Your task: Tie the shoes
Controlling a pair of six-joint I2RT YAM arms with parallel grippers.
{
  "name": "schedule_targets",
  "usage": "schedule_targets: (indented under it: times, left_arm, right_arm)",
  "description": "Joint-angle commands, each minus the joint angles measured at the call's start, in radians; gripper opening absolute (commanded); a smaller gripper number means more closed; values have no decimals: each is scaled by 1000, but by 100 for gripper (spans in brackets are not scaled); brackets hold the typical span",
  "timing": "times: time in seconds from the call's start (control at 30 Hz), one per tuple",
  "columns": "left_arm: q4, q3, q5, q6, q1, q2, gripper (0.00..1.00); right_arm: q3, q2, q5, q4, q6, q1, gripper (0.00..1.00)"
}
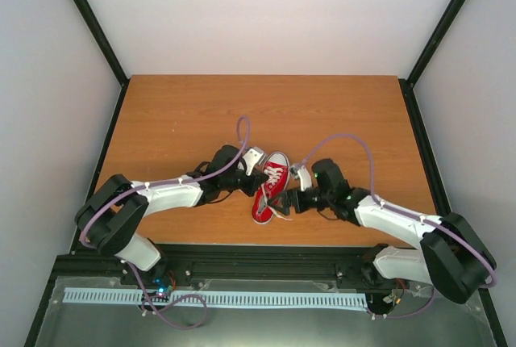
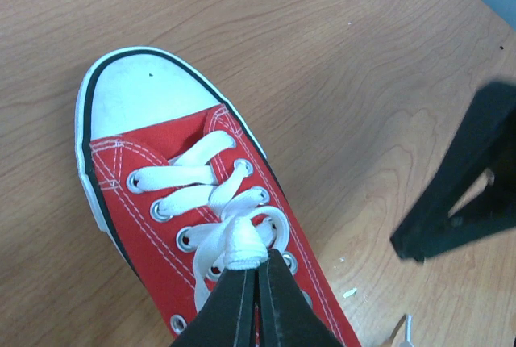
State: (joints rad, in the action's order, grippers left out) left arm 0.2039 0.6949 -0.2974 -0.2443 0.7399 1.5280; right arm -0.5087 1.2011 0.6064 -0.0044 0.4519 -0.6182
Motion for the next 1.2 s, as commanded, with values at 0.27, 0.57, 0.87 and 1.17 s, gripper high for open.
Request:
schedule_targets:
  times: [0.27,0.57,0.87,1.17]
  left_arm:
    - [88,-29,-37,-38,0,-20,1]
    - [85,-31,-34,-39,0,-29,1]
    - [104,-50,-26,-61,0,-44,1]
    - [175,-125,-9,-125,9,-135,1]
  right_arm:
    - [106,45,-201,206,93,-155,53]
    - [85,114,-132,218,60,-164,40]
    - [71,131,-205,197,75,-167,4]
    - [24,118,-391,-28,104,-125,3]
